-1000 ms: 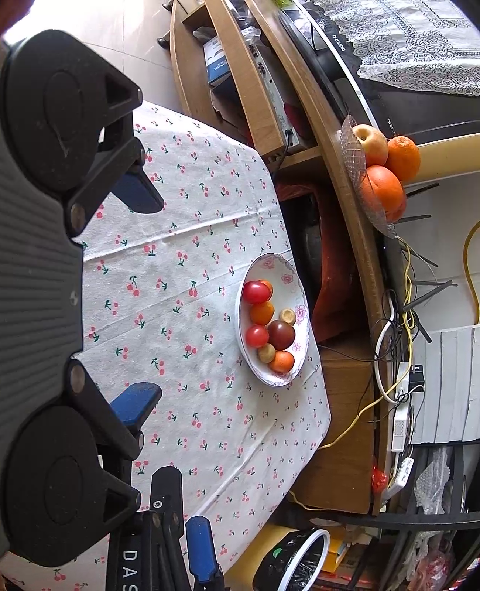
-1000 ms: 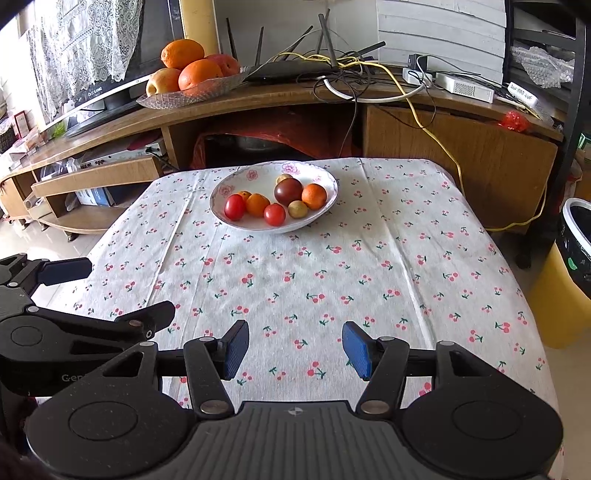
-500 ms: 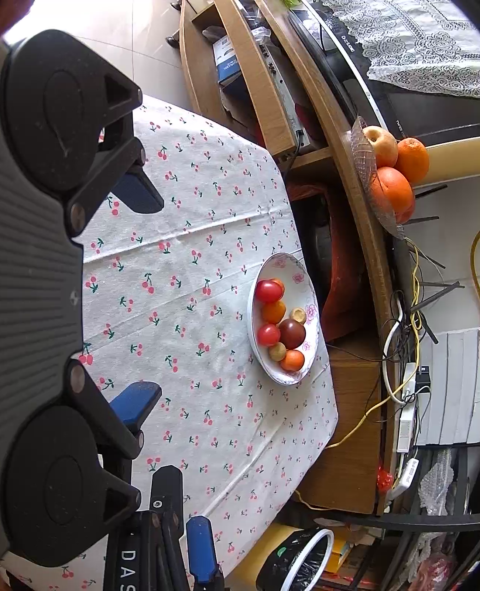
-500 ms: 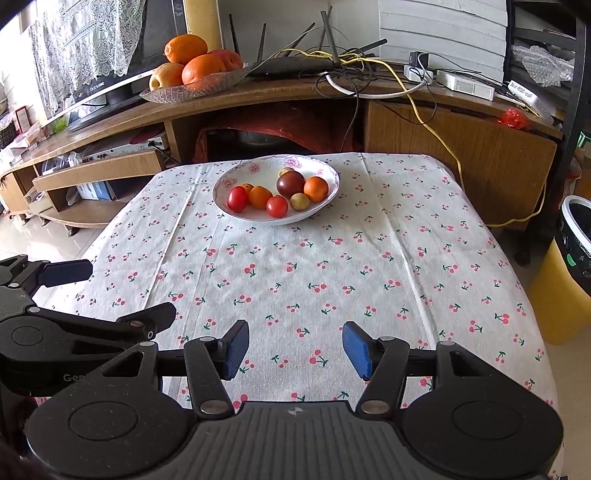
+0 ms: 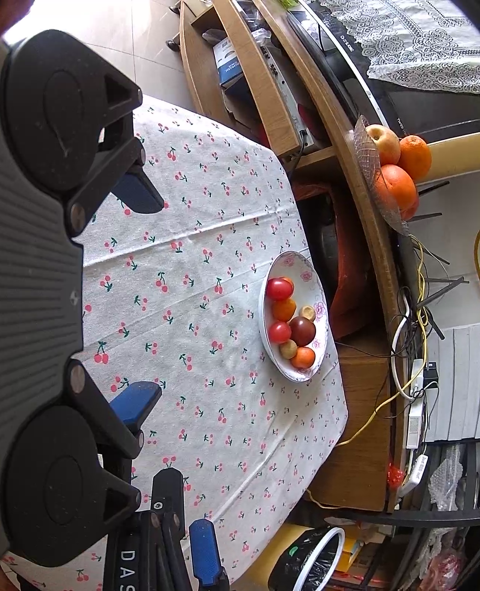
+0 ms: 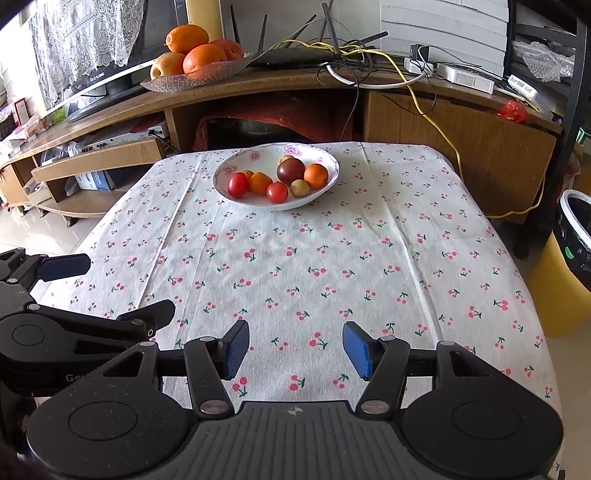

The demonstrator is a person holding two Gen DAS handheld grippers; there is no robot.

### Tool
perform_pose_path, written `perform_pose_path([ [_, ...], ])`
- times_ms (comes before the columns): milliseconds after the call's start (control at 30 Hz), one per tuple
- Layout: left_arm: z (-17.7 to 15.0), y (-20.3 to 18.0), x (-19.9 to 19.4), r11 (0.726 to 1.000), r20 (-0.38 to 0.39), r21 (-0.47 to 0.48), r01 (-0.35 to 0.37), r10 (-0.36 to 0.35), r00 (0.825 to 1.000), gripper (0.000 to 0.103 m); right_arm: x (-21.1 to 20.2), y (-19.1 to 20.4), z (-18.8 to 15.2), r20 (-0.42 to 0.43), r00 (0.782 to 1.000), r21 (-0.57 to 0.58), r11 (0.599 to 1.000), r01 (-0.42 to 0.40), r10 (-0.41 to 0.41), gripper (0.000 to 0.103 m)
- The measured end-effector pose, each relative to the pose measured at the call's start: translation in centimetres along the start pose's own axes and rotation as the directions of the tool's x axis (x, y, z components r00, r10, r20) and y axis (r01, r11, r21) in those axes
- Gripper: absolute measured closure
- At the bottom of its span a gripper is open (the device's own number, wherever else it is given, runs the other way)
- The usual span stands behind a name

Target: Organize fruits

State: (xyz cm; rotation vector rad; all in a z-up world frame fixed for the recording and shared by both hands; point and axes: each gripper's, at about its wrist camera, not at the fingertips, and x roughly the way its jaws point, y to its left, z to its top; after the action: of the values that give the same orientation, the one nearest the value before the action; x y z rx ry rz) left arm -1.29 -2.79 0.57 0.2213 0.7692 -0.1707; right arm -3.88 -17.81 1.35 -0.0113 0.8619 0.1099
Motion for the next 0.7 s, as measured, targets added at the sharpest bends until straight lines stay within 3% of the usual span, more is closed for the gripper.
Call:
perform_pose_path([
  [700,-0.73,0.09,-0.89,1.000,-0.014,0.009,-0.010,0.010,1.000,0.000,-0.46,0.40,-0.64,-0.019,1.000,-0.005,1.000,-0.004,0.004,0.050],
])
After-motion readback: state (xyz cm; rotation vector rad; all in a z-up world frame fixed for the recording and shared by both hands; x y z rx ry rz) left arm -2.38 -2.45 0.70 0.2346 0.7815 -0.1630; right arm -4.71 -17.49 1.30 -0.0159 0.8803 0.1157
